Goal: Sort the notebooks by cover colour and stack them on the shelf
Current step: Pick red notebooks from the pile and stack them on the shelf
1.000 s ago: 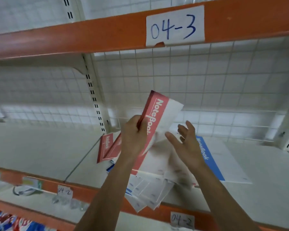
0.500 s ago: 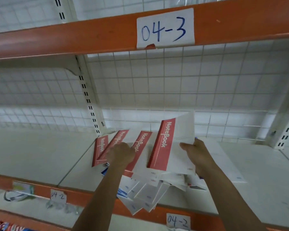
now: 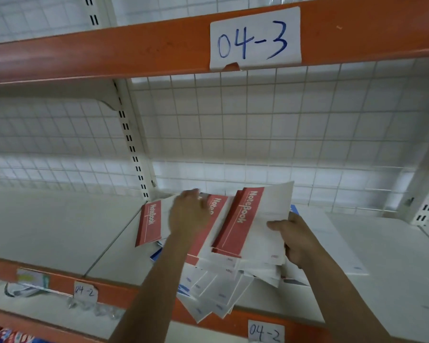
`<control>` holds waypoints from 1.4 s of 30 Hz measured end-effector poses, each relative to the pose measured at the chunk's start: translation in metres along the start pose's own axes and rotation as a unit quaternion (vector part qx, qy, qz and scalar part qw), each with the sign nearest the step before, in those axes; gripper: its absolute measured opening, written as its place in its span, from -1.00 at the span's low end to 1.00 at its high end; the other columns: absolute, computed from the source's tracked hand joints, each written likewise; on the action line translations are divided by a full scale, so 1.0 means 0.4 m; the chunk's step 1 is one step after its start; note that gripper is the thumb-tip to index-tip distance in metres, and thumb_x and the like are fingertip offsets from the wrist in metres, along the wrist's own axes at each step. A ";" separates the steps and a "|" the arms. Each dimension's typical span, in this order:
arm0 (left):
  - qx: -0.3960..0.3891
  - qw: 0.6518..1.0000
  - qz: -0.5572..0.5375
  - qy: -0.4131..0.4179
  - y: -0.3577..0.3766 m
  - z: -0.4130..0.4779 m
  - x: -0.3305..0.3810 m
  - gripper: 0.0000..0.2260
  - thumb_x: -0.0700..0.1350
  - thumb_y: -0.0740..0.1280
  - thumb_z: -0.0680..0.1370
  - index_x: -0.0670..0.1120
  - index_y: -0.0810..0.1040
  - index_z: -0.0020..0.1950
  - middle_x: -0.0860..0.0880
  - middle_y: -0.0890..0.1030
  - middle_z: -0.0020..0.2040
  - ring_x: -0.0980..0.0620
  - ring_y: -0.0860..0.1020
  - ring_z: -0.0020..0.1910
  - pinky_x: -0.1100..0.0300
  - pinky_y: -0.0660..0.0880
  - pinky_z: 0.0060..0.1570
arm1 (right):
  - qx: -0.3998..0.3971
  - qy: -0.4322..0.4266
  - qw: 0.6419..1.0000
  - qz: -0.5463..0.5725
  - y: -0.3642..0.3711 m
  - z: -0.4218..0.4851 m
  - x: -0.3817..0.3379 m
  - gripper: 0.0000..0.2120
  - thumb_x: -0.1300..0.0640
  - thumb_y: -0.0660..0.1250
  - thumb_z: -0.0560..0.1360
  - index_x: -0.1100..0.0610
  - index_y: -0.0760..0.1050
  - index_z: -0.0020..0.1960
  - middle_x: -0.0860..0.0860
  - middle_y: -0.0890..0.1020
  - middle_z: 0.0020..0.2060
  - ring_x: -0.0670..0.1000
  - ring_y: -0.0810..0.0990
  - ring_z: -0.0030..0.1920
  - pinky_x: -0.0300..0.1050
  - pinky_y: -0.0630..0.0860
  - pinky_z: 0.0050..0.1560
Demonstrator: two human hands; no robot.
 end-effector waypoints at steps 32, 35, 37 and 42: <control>-0.002 0.996 -0.066 0.061 0.028 0.005 -0.071 -0.68 -0.07 0.23 0.60 -0.07 0.45 0.36 -0.05 0.48 0.34 0.04 0.44 0.27 0.34 0.34 0.24 | -0.057 0.090 0.994 0.025 0.001 0.008 0.026 -0.76 0.42 0.25 0.46 0.23 0.50 0.09 0.20 0.63 -0.07 0.18 0.60 -0.10 0.04 0.54 -0.14; -0.018 0.974 0.052 -0.220 0.042 0.018 -0.204 -0.58 0.08 0.10 0.61 -0.15 0.34 0.37 -0.25 0.39 0.33 -0.20 0.36 0.31 -0.08 0.34 0.29 | -0.038 0.094 0.995 0.014 -0.010 0.010 0.028 -0.84 0.37 0.20 0.49 0.17 0.48 -0.05 0.16 0.62 -0.18 0.15 0.59 -0.18 -0.03 0.51 -0.20; -0.083 0.955 0.009 -0.283 0.071 0.018 -0.252 -0.48 0.23 0.07 0.55 -0.13 0.40 0.30 -0.21 0.48 0.21 -0.20 0.44 0.20 -0.09 0.38 0.22 | -0.029 0.092 0.995 0.012 -0.007 0.008 0.030 -0.86 0.36 0.21 0.48 0.16 0.46 -0.07 0.16 0.61 -0.18 0.15 0.58 -0.19 -0.02 0.51 -0.18; -0.092 0.970 0.027 -0.222 0.102 0.018 -0.245 -0.37 0.40 0.07 0.46 -0.13 0.43 0.16 -0.10 0.57 0.02 -0.11 0.54 0.05 0.01 0.40 0.06 | -0.016 0.084 0.996 -0.002 0.003 0.008 0.030 -0.84 0.33 0.25 0.47 0.13 0.42 0.00 0.16 0.59 -0.11 0.15 0.58 -0.13 -0.03 0.53 -0.19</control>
Point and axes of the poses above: each hand's wrist, its own z-axis towards the middle knuckle, its own y-axis out of the palm, x = y × z, the point moved 3 cm from there along z, towards the middle knuckle
